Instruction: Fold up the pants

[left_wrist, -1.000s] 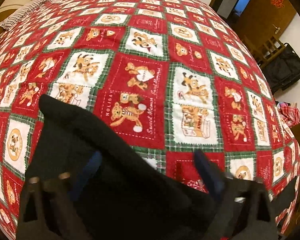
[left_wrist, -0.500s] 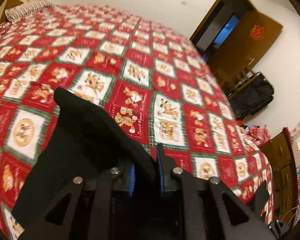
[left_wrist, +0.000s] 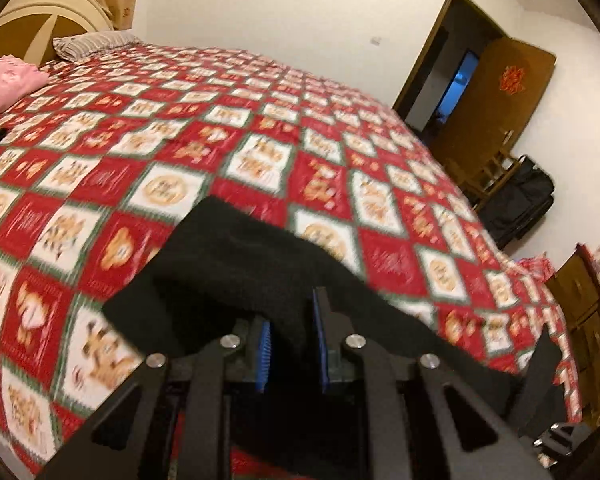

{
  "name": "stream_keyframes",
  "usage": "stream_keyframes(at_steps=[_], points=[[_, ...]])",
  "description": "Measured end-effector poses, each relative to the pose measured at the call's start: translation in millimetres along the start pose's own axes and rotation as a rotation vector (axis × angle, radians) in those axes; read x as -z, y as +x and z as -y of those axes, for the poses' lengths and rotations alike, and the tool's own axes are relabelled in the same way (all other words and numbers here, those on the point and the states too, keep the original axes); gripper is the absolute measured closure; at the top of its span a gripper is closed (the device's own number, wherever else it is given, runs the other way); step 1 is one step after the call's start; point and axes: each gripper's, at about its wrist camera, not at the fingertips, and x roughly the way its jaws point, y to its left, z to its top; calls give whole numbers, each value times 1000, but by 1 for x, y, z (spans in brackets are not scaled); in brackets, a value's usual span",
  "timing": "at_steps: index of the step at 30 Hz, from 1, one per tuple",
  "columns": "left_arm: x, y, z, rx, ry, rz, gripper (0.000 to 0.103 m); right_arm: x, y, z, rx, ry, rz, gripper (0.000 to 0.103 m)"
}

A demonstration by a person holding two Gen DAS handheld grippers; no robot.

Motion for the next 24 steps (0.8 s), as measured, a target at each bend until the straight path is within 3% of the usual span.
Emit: stream_keyframes(at_steps=[6, 10, 13, 15, 18, 21, 24], points=[[23, 7, -16, -50, -8, -44, 84, 13, 10, -18, -66, -48, -70, 96], [32, 6, -22, -124, 18, -51, 84, 19, 20, -22, -107, -40, -103, 96], [38, 13, -29, -255, 54, -69, 83, 22, 31, -18, -132, -9, -122, 95], [42, 19, -33, -320, 75, -87, 74, 23, 33, -13, -146, 23, -113, 93], [41, 15, -38, -308, 60, -90, 70, 22, 34, -10, -155, 37, -124, 80], [34, -2, -45, -384, 48, -51, 42, 20, 32, -9, -185, 27, -130, 55], [22, -27, -59, -444, 19, 36, 38, 12, 20, 1, -187, 31, -91, 54]])
